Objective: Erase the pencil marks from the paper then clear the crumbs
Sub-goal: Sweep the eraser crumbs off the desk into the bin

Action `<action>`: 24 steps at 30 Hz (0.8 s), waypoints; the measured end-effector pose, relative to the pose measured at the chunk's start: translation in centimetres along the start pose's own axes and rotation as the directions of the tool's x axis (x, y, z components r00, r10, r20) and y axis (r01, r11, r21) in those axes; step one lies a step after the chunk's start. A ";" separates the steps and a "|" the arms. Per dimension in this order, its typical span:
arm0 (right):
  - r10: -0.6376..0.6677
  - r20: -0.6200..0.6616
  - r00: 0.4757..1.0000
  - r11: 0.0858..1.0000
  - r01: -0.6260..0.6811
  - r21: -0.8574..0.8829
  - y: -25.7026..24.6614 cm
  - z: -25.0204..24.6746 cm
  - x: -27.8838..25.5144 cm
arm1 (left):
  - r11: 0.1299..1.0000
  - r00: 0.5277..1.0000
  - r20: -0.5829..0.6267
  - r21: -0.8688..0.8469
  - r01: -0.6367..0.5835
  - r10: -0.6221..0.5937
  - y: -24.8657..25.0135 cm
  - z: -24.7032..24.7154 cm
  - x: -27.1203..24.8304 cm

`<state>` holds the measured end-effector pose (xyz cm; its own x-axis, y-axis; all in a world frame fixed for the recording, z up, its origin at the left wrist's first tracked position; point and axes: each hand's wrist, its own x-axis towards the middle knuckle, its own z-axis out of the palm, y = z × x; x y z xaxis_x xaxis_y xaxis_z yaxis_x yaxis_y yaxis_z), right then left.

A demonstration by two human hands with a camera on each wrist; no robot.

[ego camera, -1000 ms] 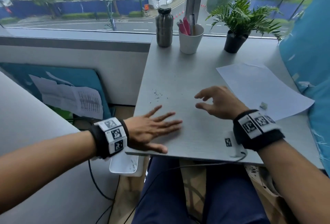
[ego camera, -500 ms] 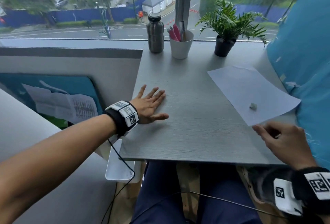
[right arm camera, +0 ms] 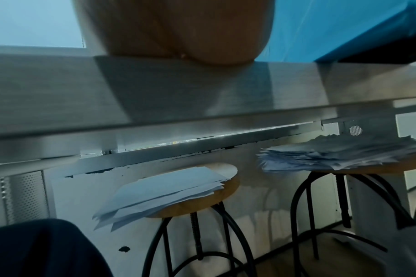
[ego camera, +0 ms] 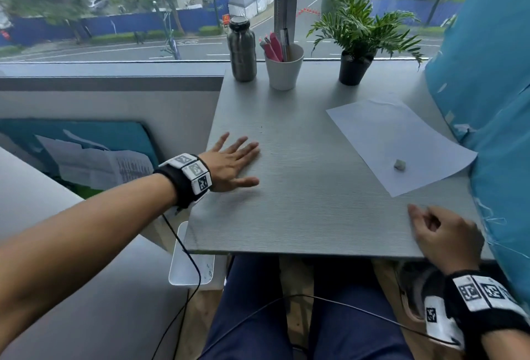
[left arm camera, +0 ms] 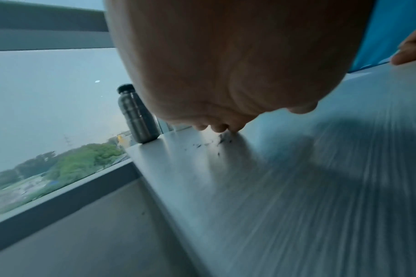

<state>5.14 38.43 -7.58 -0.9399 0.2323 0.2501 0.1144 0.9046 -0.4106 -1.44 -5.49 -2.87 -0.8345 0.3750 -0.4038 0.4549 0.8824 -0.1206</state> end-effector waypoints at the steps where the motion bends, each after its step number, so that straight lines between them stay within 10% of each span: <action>1: -0.006 -0.009 1.000 1.000 0.006 0.001 0.1 0.0 0.0 | 0.999 0.999 -0.009 0.011 -0.035 0.035 0.9 -0.5 -0.2; 9: -0.029 -0.052 0.998 0.999 0.028 -0.016 0.1 0.3 0.0 | 0.851 0.851 -0.029 0.064 -0.522 0.524 10.9 0.9 -3.2; 15: -0.052 -0.068 0.996 0.998 0.050 -0.026 0.1 0.4 -0.1 | 0.972 0.975 -0.049 0.104 -0.210 0.215 3.0 0.0 1.4; 24: -0.039 -0.041 0.998 0.998 0.037 -0.042 0.4 0.5 0.2 | 0.913 0.998 0.064 -0.405 0.046 -0.022 -4.3 -4.3 9.7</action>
<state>4.83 38.61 -8.15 -0.9296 0.2112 0.3019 0.0924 0.9268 -0.3640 -12.83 -4.48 -2.34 -0.8224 0.3368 -0.4584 0.2513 0.9381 0.2384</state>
